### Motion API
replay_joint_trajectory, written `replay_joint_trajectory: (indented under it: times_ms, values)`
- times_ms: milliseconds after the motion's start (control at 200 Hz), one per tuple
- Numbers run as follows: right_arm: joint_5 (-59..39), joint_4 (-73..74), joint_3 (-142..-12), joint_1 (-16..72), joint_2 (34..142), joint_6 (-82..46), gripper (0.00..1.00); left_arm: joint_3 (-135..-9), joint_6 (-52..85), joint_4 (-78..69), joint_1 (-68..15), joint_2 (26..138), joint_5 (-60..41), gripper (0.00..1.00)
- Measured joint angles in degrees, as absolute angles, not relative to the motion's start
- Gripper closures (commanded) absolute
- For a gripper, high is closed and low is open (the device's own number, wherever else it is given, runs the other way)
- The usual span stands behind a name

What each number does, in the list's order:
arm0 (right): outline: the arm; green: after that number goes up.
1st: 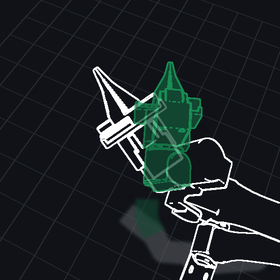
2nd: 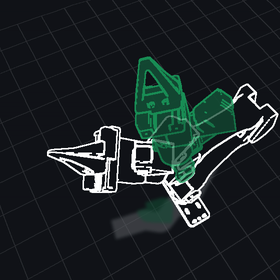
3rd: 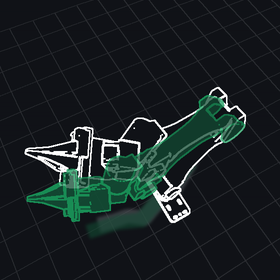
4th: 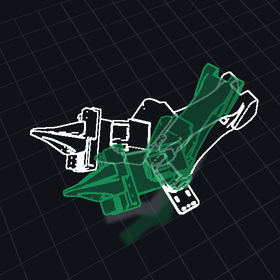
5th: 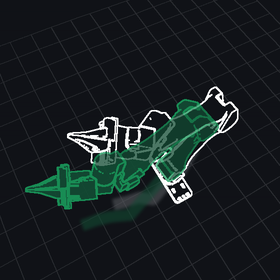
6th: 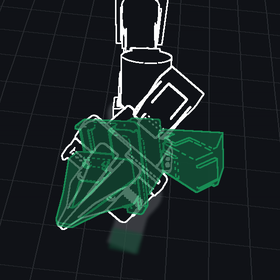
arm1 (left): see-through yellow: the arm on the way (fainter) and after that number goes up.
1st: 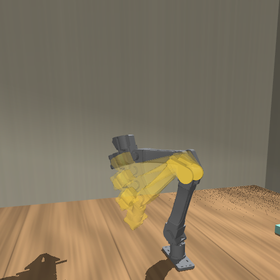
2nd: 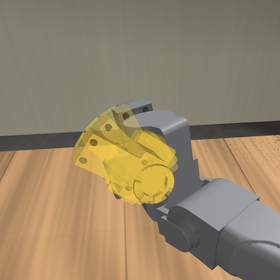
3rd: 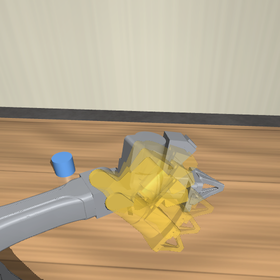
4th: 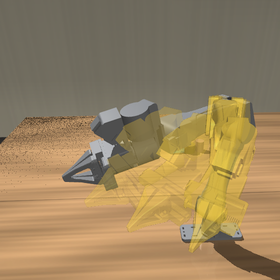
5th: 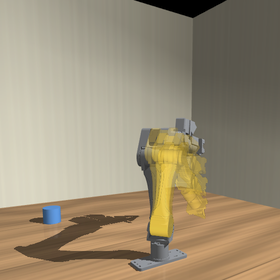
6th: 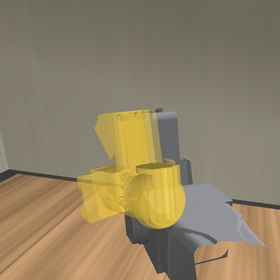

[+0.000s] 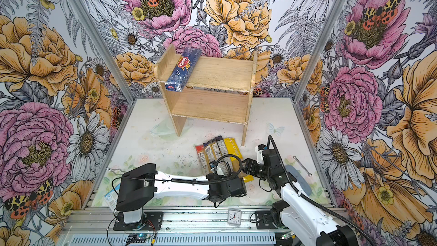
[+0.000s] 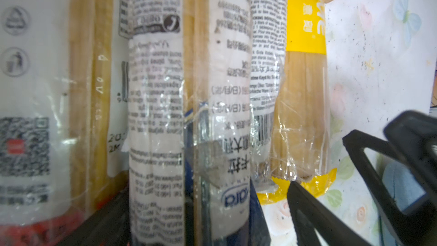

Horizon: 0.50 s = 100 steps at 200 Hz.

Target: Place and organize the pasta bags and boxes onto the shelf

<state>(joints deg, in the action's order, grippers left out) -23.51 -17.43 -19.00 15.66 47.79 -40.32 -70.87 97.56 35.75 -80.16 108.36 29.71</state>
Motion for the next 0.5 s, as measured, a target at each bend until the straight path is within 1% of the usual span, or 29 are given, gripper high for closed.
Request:
replay_joint_trajectory:
  times_ms: [160,245,345,500]
  values:
    - [-23.49,-17.45,-19.00,15.66,47.81,-40.29,0.27,-71.33,97.27,36.07,-79.99,108.66,29.52,0.02]
    - [-23.53,-17.45,-19.00,15.66,47.79,-40.32,0.28,-72.47,96.68,37.12,-79.96,109.58,29.41,0.04]
    - [-23.68,-17.50,-19.00,15.66,47.62,-40.32,0.29,-73.19,95.90,38.15,-79.96,110.28,29.28,0.12]
    - [-23.75,-17.58,-19.00,15.66,47.13,-40.38,0.29,-73.14,95.64,38.83,-79.96,110.37,29.06,0.16]
